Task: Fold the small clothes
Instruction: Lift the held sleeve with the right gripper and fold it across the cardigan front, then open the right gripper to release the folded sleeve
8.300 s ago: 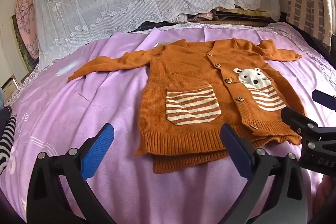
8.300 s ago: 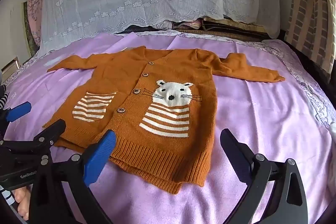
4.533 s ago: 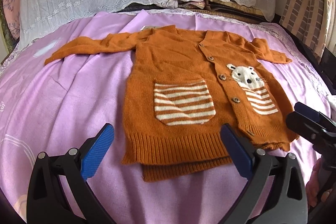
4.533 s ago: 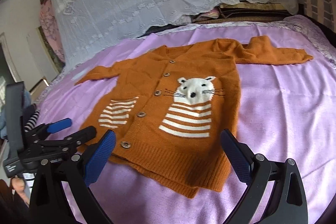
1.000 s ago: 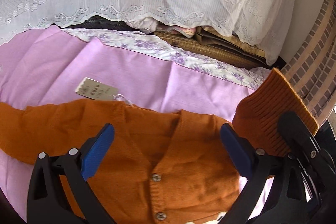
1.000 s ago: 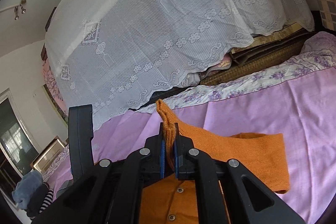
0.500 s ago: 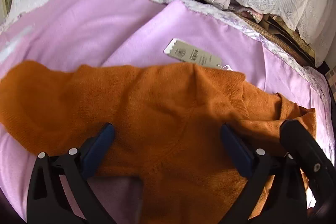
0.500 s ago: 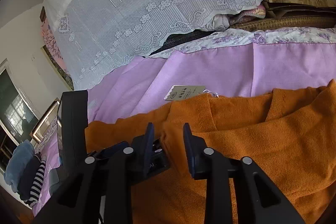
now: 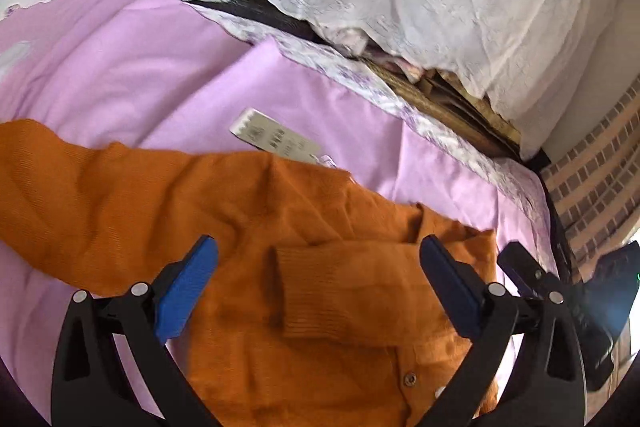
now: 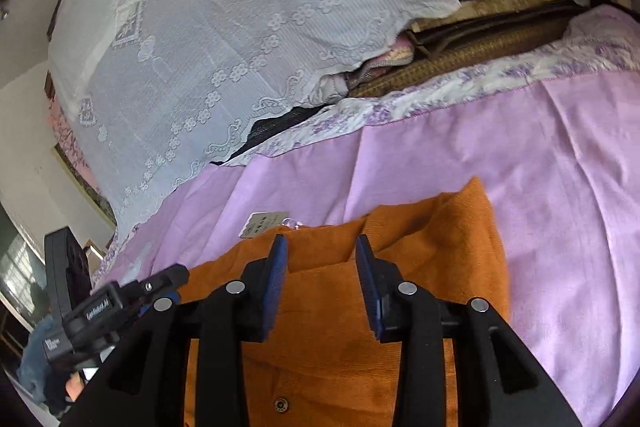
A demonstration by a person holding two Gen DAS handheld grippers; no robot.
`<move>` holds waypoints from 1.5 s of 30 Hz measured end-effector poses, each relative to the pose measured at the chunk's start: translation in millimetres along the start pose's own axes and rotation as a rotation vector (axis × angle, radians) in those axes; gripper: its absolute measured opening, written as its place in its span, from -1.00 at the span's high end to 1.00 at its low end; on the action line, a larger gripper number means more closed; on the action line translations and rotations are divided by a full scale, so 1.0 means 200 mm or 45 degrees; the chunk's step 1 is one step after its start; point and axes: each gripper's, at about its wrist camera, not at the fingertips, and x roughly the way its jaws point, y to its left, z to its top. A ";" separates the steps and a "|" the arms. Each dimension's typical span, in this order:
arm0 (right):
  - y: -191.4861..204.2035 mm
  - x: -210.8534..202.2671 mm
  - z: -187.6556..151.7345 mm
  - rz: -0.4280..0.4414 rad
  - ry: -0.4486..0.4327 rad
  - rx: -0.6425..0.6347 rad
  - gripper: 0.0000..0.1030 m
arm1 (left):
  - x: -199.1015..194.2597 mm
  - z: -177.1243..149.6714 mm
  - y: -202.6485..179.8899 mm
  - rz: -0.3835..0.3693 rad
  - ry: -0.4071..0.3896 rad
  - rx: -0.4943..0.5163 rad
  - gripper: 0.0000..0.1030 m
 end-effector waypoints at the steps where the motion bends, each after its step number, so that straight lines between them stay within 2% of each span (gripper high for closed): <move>1: -0.06 0.02 0.01 0.010 0.021 0.062 0.29 | 0.06 -0.03 -0.03 -0.013 0.047 0.030 -0.91; 3: -0.17 0.07 0.00 0.031 0.066 0.188 0.29 | 0.20 -0.08 -0.07 -0.008 0.171 0.097 -0.91; 4: -0.22 0.10 -0.01 0.035 0.094 0.242 0.29 | 0.27 -0.11 -0.08 0.026 0.233 0.136 -0.91; 5: -0.27 0.13 -0.03 0.024 0.122 0.291 0.33 | 0.32 -0.12 -0.09 0.087 0.252 0.180 -0.91; 7: -0.38 0.20 -0.07 -0.031 0.149 0.364 0.38 | 0.33 -0.14 -0.14 0.153 0.235 0.262 -0.91; 8: -0.42 0.21 -0.08 -0.043 0.140 0.385 0.56 | 0.34 -0.15 -0.16 0.175 0.232 0.285 -0.91; 9: -0.44 0.21 -0.08 -0.041 0.133 0.409 0.59 | 0.34 -0.16 -0.16 0.191 0.233 0.300 -0.91; 10: -0.45 0.20 -0.07 -0.032 0.131 0.434 0.58 | 0.34 -0.16 -0.17 0.198 0.233 0.307 -0.91; 11: -0.43 0.18 -0.07 -0.037 0.119 0.438 0.47 | 0.33 -0.15 -0.16 0.193 0.229 0.300 -0.91; 12: -0.40 0.16 -0.06 -0.043 0.099 0.419 0.31 | 0.30 -0.14 -0.15 0.182 0.212 0.279 -0.91; 13: -0.36 0.14 -0.05 -0.047 0.083 0.385 0.26 | 0.27 -0.13 -0.14 0.173 0.182 0.250 -0.91; 15: -0.28 0.11 -0.04 -0.044 0.066 0.319 0.21 | 0.18 -0.08 -0.08 0.161 0.097 0.180 -0.91; 17: -0.20 0.11 -0.05 0.001 0.079 0.281 0.18 | 0.13 -0.05 -0.03 0.151 0.054 0.114 -0.91; 18: -0.17 0.12 -0.07 0.023 0.099 0.264 0.18 | 0.15 -0.04 -0.01 0.149 0.074 0.087 -0.91; 20: -0.11 0.16 -0.11 0.053 0.155 0.223 0.10 | 0.26 -0.05 0.03 0.187 0.192 0.068 -0.91; 21: -0.09 0.20 -0.13 0.059 0.192 0.209 0.02 | 0.30 -0.07 0.03 0.249 0.210 0.112 -0.91; 23: -0.09 0.29 -0.20 0.046 0.264 0.193 0.00 | 0.32 -0.11 -0.06 0.374 0.197 0.270 -0.92; 25: -0.06 0.30 -0.22 0.015 0.235 0.107 0.00 | 0.32 -0.13 -0.11 0.437 0.164 0.334 -0.92; 27: -0.02 0.27 -0.20 -0.016 0.230 0.090 -0.01 | 0.28 -0.11 -0.10 0.432 0.130 0.314 -0.91; 31: 0.06 0.22 -0.18 0.046 0.199 0.041 -0.01 | 0.14 -0.02 -0.02 0.382 0.012 0.173 -0.91; 32: 0.08 0.22 -0.18 0.061 0.205 0.034 -0.01 | 0.13 -0.01 0.01 0.369 0.014 0.141 -0.91; 34: 0.12 0.25 -0.21 0.085 0.249 0.004 -0.01 | 0.20 0.00 0.07 0.366 0.096 0.089 -0.92; 35: 0.12 0.28 -0.23 0.084 0.281 -0.012 -0.05 | 0.26 -0.01 0.10 0.392 0.168 0.082 -0.91; 36: 0.12 0.31 -0.26 0.073 0.310 -0.021 -0.07 | 0.31 -0.03 0.10 0.429 0.194 0.117 -0.92; 38: 0.10 0.34 -0.30 0.080 0.305 -0.029 -0.09 | 0.30 -0.05 0.03 0.505 0.157 0.219 -0.92; 40: 0.09 0.33 -0.29 0.116 0.302 -0.013 -0.19 | 0.27 -0.06 0.00 0.507 0.135 0.258 -0.92; 42: 0.09 0.33 -0.29 0.143 0.296 -0.012 -0.28 | 0.21 -0.04 0.04 0.526 0.112 0.219 -0.91; 45: 0.10 0.33 -0.29 0.162 0.294 -0.025 -0.38 | 0.04 0.01 0.20 0.506 0.064 0.062 -0.91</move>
